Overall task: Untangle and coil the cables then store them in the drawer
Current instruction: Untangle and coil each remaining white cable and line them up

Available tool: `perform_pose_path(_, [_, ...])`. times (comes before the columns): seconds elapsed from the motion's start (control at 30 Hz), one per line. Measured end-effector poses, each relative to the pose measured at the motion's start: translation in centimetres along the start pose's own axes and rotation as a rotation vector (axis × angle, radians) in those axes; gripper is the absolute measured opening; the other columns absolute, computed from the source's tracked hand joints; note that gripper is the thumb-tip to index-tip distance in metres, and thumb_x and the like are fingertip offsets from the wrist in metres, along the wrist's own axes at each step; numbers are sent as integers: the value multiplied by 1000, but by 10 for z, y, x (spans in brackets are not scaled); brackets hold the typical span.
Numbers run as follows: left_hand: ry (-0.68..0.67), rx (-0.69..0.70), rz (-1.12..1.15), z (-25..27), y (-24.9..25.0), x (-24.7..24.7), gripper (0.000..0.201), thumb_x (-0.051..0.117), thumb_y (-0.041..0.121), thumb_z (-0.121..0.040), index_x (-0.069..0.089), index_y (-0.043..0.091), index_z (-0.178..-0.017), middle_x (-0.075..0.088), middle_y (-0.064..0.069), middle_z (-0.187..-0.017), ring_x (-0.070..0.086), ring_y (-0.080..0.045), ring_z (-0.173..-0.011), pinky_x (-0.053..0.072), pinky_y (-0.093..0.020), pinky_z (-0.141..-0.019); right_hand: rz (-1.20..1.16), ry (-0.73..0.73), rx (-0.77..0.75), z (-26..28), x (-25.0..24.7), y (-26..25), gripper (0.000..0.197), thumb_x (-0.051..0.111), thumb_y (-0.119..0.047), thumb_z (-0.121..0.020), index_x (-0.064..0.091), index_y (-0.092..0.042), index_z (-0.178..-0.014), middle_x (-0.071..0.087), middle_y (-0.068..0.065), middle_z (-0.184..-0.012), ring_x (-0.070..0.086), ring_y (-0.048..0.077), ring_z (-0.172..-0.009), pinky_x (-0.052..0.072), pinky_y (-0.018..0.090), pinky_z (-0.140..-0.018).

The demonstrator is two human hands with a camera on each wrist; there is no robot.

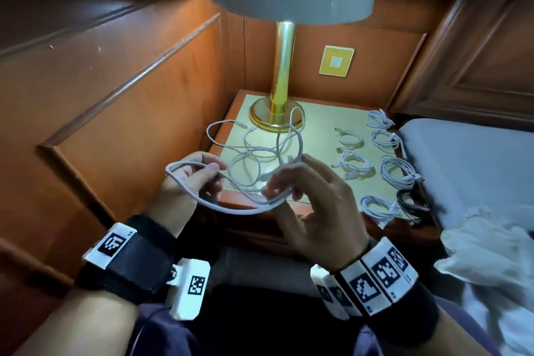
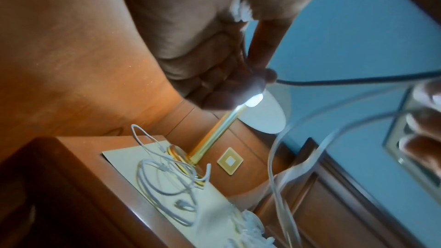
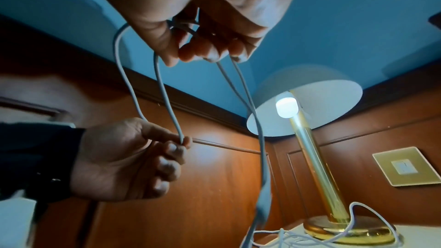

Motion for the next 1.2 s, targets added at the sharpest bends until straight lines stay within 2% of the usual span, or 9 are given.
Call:
perform_pose_path(0.2, [76, 116, 148, 70, 24, 11, 28, 37, 11, -97, 43, 13, -69, 30, -1, -55, 36, -18, -45, 36, -29, -48, -193, 45, 198, 59, -45, -38, 37, 62, -4, -92, 55, -19, -126, 59, -5, -80, 52, 15, -54, 43, 24, -53])
perform_pose_path(0.37, [149, 200, 143, 107, 28, 8, 31, 34, 11, -88, 33, 20, -58, 27, 4, -48, 25, -17, -41, 22, -30, -44, 1, 157, 513, 132, -82, -13, 4, 65, -22, -95, 63, -25, -97, 57, -6, -71, 52, 10, -55, 44, 22, -54])
perform_pose_path(0.47, [185, 184, -81, 122, 17, 11, 25, 46, 23, -81, 45, 20, -56, 36, 4, -49, 33, -17, -42, 29, -29, -44, 79, 129, 745, 179, -99, 16, 23, 64, -34, -95, 61, -21, -76, 51, -7, -58, 47, 6, -52, 40, 22, -55])
perform_pose_path(0.63, [128, 174, -861, 142, -7, 50, 48, 74, 25, -83, 53, 18, -125, 52, -7, -104, 58, -29, -87, 51, -42, -85, -260, 171, 996, 217, -104, 35, 43, 54, -55, -87, 45, -23, -60, 36, -10, -49, 32, 12, -43, 29, 30, -51])
perform_pose_path(0.73, [-100, 490, -982, 175, -6, 110, 87, 76, 23, -82, 29, 20, -154, 34, -9, -146, 45, -32, -130, 39, -45, -111, -344, 21, 917, 209, -92, 12, 33, 51, -42, -85, 50, -22, -59, 37, -9, -53, 32, 9, -47, 26, 27, -51])
perform_pose_path(0.8, [-305, 658, -1037, 194, -13, 142, 74, 67, 25, -89, 34, 18, -154, 38, -6, -154, 38, -25, -141, 28, -42, -118, -357, -113, 843, 203, -76, -7, 25, 51, -32, -84, 53, -21, -61, 42, -9, -55, 37, 8, -50, 30, 25, -52])
perform_pose_path(0.93, [-522, 539, -790, 200, -32, 149, 17, 49, 13, -99, 65, 20, -99, 62, 14, -72, 56, -3, -67, 47, -24, -76, -696, -84, 963, 203, -62, -15, 12, 51, -18, -76, 54, -10, -66, 35, -4, -51, 29, 6, -42, 23, 20, -42])
perform_pose_path(1.07, [-209, 215, -506, 159, -33, 91, 24, 42, 20, -91, 61, 30, -79, 43, 13, -53, 34, -6, -45, 30, -23, -45, -689, 19, 1130, 209, -84, 7, 14, 59, -11, -91, 56, -8, -78, 30, -5, -47, 23, 8, -35, 24, 16, -38])
perform_pose_path(1.2, [52, 69, -380, 133, -34, 40, 28, 44, 43, -92, 61, 28, -75, 34, 12, -47, 25, -14, -42, 22, -27, -48, -700, 3, 1152, 211, -90, 14, 18, 59, -14, -97, 58, -6, -81, 29, -3, -51, 22, 6, -35, 26, 16, -35])
Point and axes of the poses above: each hand's wrist, its own z-axis away from the middle knuckle, its own x-axis out of the palm, y = z × x, the point moved 6 cm from there along -z, towards the middle knuckle
